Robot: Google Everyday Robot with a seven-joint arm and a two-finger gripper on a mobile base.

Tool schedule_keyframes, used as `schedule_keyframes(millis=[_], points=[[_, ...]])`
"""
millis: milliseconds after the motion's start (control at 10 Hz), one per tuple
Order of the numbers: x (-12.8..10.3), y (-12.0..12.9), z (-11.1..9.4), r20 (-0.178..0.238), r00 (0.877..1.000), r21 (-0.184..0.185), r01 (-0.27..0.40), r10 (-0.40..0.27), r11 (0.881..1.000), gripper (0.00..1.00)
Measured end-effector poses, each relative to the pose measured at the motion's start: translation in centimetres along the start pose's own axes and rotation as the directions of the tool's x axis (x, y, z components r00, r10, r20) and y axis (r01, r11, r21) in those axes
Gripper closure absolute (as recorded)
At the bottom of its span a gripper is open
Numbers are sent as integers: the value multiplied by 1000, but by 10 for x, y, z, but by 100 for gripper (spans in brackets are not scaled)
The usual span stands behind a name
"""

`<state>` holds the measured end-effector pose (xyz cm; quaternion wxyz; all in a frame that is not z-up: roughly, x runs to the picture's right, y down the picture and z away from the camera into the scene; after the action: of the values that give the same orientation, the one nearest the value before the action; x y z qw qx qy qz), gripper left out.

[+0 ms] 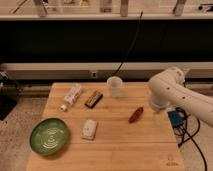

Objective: Drag the pepper across the table

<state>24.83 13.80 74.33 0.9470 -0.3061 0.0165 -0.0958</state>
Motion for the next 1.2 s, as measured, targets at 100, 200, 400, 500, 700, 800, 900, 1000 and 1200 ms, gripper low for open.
schedule_keyframes(millis=[100,200,400,500,700,800,900,1000,1200], points=[[-2,-2,3,-2,1000,-1,10,-10,1000,20],[-2,-3,4,-5,1000,-3,23,-23,1000,20],[-2,-3,16,-12,999,-18,51,-51,999,20],[-3,-4,22,-12,998,-25,67,-68,997,20],[-2,-8,31,-16,995,-32,96,-96,995,20],[-2,-9,35,-17,994,-38,107,-108,994,20],[0,-9,42,-15,993,-46,119,-120,992,20],[1,-9,50,-13,991,-54,132,-133,990,20],[0,-12,59,-12,987,-60,161,-161,985,20]])
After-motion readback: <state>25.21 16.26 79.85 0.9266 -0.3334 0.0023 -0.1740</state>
